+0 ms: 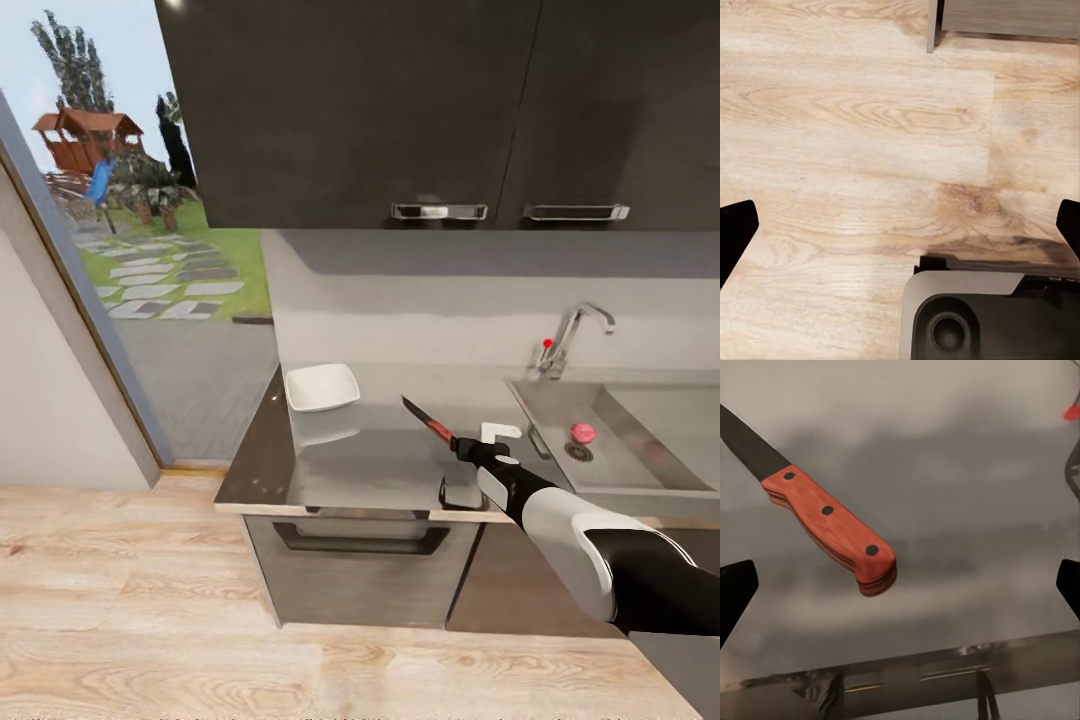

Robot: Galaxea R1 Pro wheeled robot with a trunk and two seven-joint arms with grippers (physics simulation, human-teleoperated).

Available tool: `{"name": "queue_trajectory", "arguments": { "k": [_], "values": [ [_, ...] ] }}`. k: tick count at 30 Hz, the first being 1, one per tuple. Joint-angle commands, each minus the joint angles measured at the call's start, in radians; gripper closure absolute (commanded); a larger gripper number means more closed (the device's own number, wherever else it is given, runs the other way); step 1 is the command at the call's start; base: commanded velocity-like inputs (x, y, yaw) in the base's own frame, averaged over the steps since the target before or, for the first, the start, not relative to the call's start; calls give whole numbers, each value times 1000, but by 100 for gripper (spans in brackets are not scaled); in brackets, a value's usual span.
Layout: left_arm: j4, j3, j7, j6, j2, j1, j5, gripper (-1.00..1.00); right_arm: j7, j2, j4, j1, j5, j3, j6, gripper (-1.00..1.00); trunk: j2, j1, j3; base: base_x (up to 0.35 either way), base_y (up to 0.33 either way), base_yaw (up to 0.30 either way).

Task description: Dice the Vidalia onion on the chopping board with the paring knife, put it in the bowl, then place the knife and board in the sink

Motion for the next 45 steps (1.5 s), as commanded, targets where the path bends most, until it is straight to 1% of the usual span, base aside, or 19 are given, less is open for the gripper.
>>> {"name": "queue_trajectory", "arguments": {
  "k": [1,45],
  "values": [
    [-1,-2,0,-2,0,0,7,-100,1,0,1,-1,-10,1,-5,-100,-2,1,-3,0,0,0],
    [0,-2,0,-2,0,0,7,-100,1,-1,1,-1,-10,1,-5,-100,-2,1,-57,0,0,0]
  ]
}}
